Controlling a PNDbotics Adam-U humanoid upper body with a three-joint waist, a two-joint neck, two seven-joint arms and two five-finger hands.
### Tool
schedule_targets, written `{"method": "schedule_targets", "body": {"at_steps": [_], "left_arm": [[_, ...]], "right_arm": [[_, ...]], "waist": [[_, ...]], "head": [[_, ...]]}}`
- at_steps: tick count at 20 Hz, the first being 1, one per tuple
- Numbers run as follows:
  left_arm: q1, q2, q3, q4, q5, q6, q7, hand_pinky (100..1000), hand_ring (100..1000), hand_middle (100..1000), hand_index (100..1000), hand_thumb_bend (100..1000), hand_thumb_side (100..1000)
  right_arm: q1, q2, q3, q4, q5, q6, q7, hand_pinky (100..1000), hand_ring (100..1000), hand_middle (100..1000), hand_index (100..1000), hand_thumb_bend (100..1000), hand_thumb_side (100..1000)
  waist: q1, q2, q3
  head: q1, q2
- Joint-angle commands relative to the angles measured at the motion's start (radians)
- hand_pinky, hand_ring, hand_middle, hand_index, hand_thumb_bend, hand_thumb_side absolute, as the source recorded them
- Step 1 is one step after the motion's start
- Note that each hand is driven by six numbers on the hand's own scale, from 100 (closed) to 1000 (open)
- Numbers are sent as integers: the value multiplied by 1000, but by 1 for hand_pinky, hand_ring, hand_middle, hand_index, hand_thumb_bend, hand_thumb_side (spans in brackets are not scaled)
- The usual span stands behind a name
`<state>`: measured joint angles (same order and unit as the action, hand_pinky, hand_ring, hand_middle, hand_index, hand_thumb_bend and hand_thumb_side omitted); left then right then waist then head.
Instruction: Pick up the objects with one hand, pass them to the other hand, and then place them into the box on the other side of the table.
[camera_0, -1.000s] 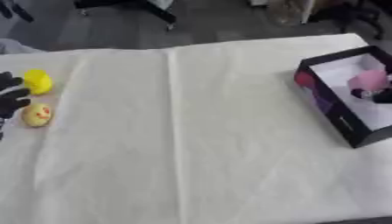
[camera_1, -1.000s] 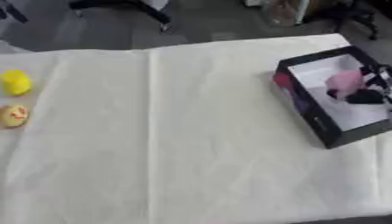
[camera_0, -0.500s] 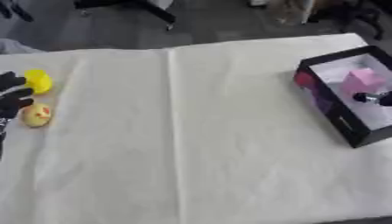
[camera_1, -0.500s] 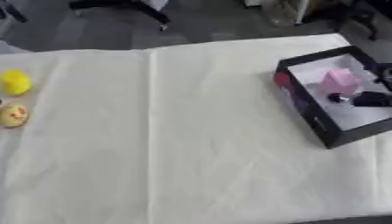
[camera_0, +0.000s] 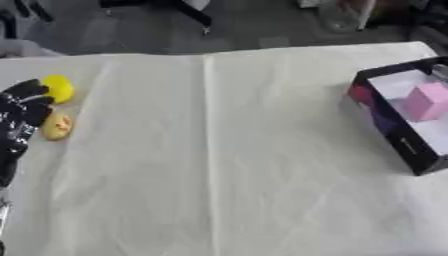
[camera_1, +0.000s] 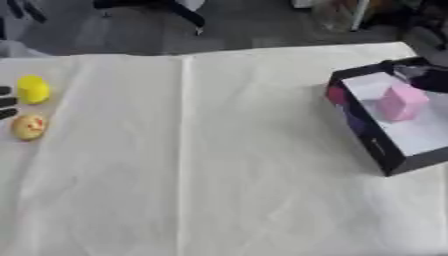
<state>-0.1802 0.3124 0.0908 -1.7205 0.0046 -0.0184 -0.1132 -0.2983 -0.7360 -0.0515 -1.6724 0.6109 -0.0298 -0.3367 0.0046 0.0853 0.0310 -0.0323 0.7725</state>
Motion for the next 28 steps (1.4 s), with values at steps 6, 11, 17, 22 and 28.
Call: {"method": "schedule_targets", "body": {"at_steps": [6,11,17,22,28], "left_arm": [[-81,199,16,44,-271,51,-38,822,746,728,830,664,493],[-165,374,-33,152,-529,74,-141,838,710,662,786,595,302],[-316,496,-135,364,-797,-15,-293,862,684,615,759,510,147],[-426,482,-190,533,-934,-108,-388,866,680,612,749,504,122],[-475,428,-201,652,-1016,-158,-387,858,667,601,734,483,100]], "right_arm": [[14,134,100,-324,58,-160,26,882,684,805,802,470,454],[2,205,175,-328,73,-263,45,877,662,787,792,416,466],[3,234,214,-328,73,-303,70,873,648,777,784,387,472],[2,265,247,-328,63,-327,87,869,636,770,778,362,477],[-1,288,273,-328,51,-346,112,869,631,767,776,342,485]], "waist": [[5,-8,-12],[15,-12,-21],[19,-16,-34],[18,-15,-40],[16,-12,-45]], "head": [[97,-3],[128,-3],[138,-3],[140,-3],[139,-3]]}}
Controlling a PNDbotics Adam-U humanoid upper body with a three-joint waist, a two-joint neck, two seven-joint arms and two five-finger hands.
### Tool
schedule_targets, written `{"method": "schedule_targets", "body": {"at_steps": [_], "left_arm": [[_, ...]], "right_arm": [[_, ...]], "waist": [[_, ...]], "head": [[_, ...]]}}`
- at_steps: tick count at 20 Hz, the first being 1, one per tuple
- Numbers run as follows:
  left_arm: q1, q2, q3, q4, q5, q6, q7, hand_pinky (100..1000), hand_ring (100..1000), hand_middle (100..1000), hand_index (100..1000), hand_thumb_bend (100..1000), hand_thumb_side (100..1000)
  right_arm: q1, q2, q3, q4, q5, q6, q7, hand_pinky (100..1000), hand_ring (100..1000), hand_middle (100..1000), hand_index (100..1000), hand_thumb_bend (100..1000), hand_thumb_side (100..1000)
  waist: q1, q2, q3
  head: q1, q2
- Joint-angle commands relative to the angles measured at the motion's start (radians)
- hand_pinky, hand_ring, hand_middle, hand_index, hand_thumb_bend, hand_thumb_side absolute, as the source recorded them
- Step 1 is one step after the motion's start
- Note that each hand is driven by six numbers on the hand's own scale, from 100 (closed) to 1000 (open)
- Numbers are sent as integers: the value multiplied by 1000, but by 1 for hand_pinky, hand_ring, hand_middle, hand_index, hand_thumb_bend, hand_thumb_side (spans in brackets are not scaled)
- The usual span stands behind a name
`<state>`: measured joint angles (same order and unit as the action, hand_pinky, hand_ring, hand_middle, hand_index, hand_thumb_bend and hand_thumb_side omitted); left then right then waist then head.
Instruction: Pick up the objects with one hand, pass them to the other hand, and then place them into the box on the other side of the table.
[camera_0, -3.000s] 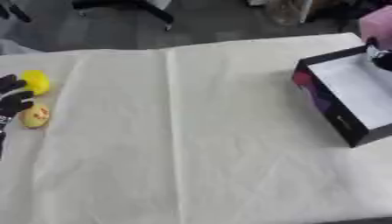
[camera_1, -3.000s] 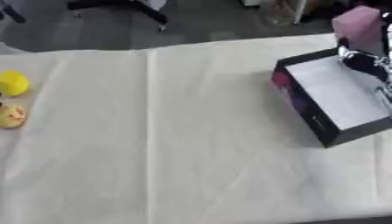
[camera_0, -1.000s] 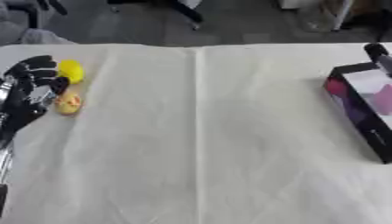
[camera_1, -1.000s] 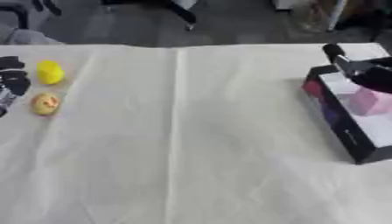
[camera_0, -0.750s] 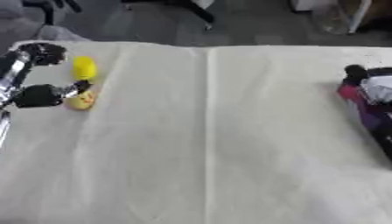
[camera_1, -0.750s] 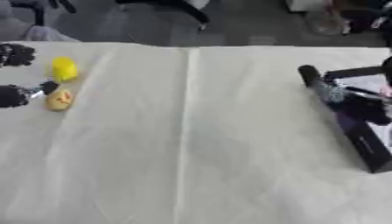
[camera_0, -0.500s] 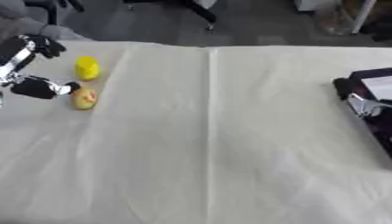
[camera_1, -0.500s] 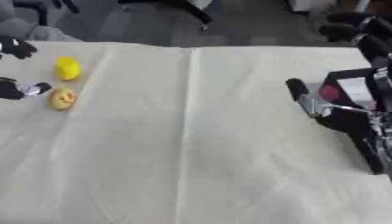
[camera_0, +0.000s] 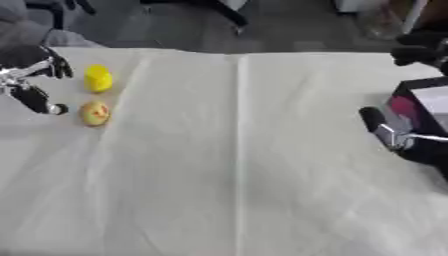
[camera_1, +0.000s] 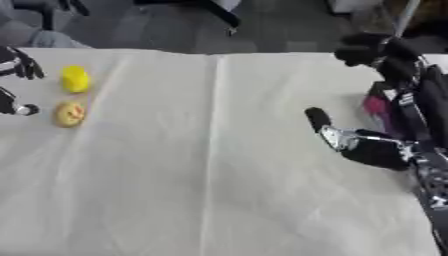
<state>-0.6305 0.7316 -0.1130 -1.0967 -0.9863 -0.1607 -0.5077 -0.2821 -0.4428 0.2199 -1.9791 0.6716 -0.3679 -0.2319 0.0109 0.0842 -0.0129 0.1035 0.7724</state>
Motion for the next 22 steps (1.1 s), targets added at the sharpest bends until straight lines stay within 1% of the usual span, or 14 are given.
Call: {"method": "schedule_targets", "body": {"at_steps": [1,5,7,10,12,15,16,17,18,20,22], "left_arm": [[-28,-1,2,44,-30,-19,13,858,667,601,734,484,100],[-40,-43,4,113,-35,-21,40,851,663,597,730,486,100],[-49,-64,4,145,-53,-14,71,850,661,595,728,480,100],[-60,-94,8,183,-99,7,160,849,658,592,725,478,100],[-63,-109,10,204,-134,25,230,842,643,577,711,460,100],[-65,-128,11,240,-183,50,321,809,586,519,652,414,100],[-66,-134,14,250,-195,58,351,767,529,465,587,321,100],[-66,-138,19,259,-200,68,382,727,491,423,538,257,100],[-65,-143,26,263,-194,80,420,689,454,375,485,260,100],[-62,-145,30,257,-165,95,486,658,423,325,439,295,100],[-58,-142,27,226,-113,92,520,641,414,312,425,315,100]], "right_arm": [[-18,-3,3,-21,-12,-9,9,869,631,767,777,341,485],[-19,3,5,-21,-16,-10,15,870,631,767,777,337,488],[-20,5,5,-21,-17,-10,17,870,631,767,778,334,489],[-22,7,5,-21,-18,-11,18,870,631,766,779,331,489],[-24,9,6,-21,-18,-12,19,870,631,766,779,328,490],[-26,11,6,-21,-18,-12,21,870,630,766,779,325,491],[-26,11,6,-21,-18,-12,21,870,630,766,780,323,491],[-27,11,6,-21,-18,-12,22,870,630,766,779,322,491],[-27,11,7,-21,-19,-11,22,870,630,765,779,319,494],[-28,10,9,-21,-21,-11,26,870,628,765,779,318,494],[-33,4,15,-21,-23,-15,34,869,627,764,779,316,492]], "waist": [[9,-10,-3],[7,-9,-6],[5,-8,-8],[2,-6,-12],[0,-4,-14],[-2,-1,-18],[-2,0,-18],[-3,0,-19],[-3,0,-19],[-3,1,-18],[-3,0,-16]], "head": [[4,-2],[6,-2],[8,-2],[11,-2],[12,-2],[14,-2],[15,-2],[15,-2],[14,-2],[12,-2],[11,-2]]}}
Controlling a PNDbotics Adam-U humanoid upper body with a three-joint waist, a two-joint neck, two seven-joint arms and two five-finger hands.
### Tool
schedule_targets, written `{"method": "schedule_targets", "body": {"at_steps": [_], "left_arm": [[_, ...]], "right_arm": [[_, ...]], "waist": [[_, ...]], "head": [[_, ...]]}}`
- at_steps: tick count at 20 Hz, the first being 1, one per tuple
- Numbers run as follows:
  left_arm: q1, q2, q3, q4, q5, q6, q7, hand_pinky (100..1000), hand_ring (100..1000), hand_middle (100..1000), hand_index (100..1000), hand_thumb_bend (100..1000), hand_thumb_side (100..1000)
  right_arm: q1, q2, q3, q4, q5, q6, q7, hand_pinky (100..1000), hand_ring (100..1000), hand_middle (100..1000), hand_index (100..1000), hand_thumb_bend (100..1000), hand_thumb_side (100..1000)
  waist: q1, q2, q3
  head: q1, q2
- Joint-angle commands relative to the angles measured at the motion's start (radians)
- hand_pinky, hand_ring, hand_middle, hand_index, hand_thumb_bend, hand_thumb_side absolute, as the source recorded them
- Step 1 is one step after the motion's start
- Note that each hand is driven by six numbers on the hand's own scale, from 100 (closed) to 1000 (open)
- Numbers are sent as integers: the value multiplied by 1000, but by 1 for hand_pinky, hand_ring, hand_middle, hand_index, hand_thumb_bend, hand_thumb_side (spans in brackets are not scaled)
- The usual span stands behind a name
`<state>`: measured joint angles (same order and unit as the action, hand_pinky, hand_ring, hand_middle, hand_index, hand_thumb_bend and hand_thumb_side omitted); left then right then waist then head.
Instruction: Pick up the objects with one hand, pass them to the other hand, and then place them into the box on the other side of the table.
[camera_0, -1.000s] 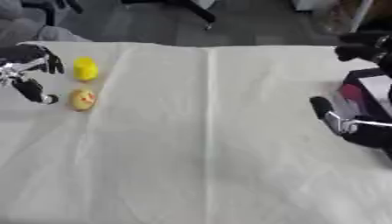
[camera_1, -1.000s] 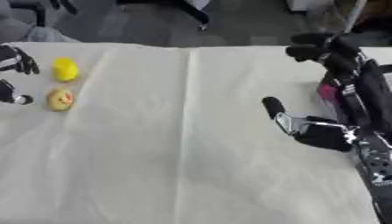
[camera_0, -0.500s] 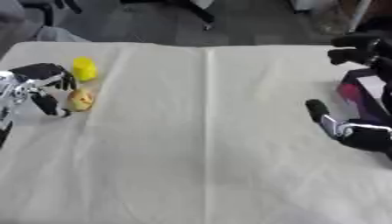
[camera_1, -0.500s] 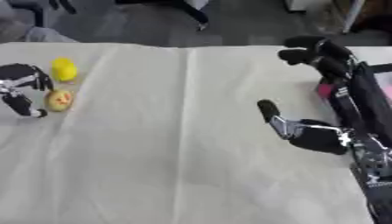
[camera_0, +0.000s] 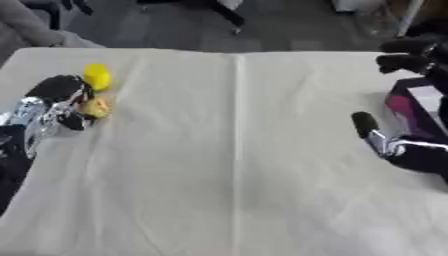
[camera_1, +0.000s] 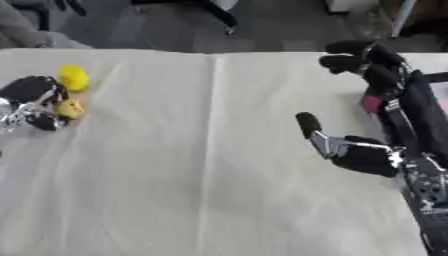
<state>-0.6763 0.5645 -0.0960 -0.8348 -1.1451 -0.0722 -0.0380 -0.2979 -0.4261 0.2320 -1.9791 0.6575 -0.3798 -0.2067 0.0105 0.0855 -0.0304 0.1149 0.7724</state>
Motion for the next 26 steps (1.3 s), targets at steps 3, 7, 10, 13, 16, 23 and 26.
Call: {"method": "schedule_targets", "body": {"at_steps": [3,7,10,13,16,23,26], "left_arm": [[-3,44,-4,-133,163,-12,39,628,409,300,410,312,100],[17,71,-35,-300,372,-9,-15,623,407,295,400,303,100],[26,68,-77,-423,520,10,-64,618,410,299,400,292,100],[36,51,-123,-535,671,44,-109,608,410,298,396,280,100],[42,22,-169,-627,822,82,-154,600,410,296,393,272,100],[20,-40,-266,-780,1053,158,-265,607,422,314,406,262,100],[6,-67,-297,-828,1108,179,-309,609,426,320,412,258,100]], "right_arm": [[-43,-28,20,-21,-17,-20,27,870,634,768,787,315,487],[-107,-47,58,-21,-34,-58,64,873,653,779,805,330,471],[-172,-47,91,-21,-27,-91,100,883,706,814,848,371,458],[-227,-34,112,-21,0,-116,127,914,794,877,905,445,465],[-260,-24,125,-21,38,-136,139,946,859,921,939,520,486],[-299,0,154,-21,66,-158,139,944,853,901,947,492,454],[-315,12,164,-21,65,-166,134,940,845,893,944,457,436]], "waist": [[0,-4,6],[4,-9,15],[8,-13,24],[9,-15,28],[7,-15,31],[5,-13,38],[3,-14,40]], "head": [[-5,-2],[-13,-2],[-21,-2],[-26,-2],[-31,-2],[-35,-2],[-41,-2]]}}
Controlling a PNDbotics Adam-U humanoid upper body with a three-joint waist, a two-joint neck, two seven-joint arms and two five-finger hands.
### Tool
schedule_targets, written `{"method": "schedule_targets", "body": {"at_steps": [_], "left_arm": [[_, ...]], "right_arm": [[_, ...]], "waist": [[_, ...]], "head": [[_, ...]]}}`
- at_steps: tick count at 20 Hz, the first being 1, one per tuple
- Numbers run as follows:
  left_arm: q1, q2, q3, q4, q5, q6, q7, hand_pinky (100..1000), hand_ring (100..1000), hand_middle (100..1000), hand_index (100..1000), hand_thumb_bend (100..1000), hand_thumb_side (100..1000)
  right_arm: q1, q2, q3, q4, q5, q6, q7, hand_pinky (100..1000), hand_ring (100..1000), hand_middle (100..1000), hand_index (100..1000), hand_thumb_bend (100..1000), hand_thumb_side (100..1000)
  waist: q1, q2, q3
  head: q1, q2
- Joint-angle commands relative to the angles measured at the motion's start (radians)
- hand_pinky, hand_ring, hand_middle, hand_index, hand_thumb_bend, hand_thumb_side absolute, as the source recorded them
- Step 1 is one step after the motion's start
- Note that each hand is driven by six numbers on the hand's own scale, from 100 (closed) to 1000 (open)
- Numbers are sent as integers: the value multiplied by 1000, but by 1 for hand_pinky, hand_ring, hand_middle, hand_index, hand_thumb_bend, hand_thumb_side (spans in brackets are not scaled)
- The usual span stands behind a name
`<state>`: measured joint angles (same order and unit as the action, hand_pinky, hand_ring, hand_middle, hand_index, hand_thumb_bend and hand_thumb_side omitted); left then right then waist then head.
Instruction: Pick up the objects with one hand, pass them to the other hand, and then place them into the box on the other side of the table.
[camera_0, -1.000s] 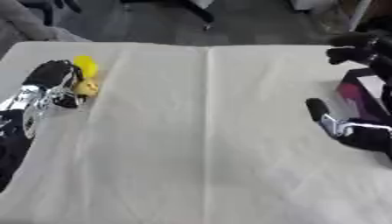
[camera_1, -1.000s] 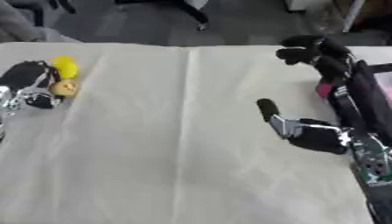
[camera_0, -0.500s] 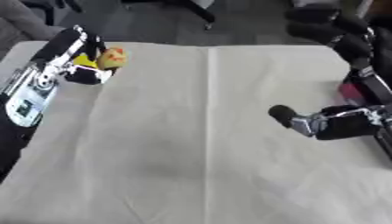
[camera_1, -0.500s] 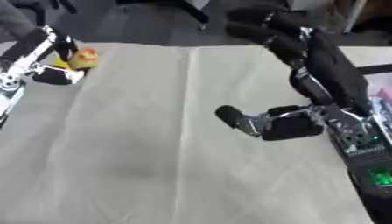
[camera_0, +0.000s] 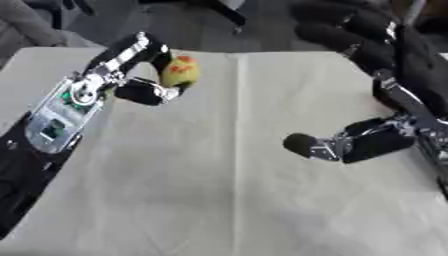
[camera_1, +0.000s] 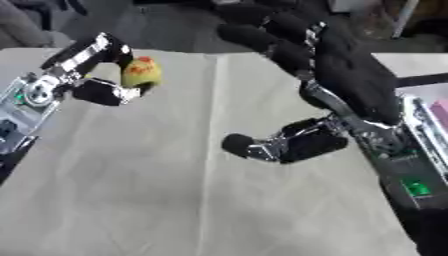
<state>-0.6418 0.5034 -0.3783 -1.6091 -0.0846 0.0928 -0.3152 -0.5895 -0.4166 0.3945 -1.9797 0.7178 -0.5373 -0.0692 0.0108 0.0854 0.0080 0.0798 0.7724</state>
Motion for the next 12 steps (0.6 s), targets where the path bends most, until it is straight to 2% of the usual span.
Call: {"method": "schedule_targets", "body": {"at_steps": [1,6,12], "left_arm": [[-34,-13,-23,-69,63,20,-45,614,432,328,418,258,100],[-53,-39,-59,-128,134,47,-105,620,450,348,435,251,100],[-59,-37,-87,-185,236,86,-166,643,494,372,453,236,100]], "right_arm": [[-28,7,5,-20,4,-12,-4,939,842,889,942,444,430],[-37,20,12,-20,8,-21,-10,933,827,870,926,404,415],[-37,22,18,-20,16,-12,-40,916,792,846,901,388,414]], "waist": [[3,-14,3],[2,-15,4],[1,-15,6]], "head": [[-8,-2],[-11,-2],[-17,-2]]}}
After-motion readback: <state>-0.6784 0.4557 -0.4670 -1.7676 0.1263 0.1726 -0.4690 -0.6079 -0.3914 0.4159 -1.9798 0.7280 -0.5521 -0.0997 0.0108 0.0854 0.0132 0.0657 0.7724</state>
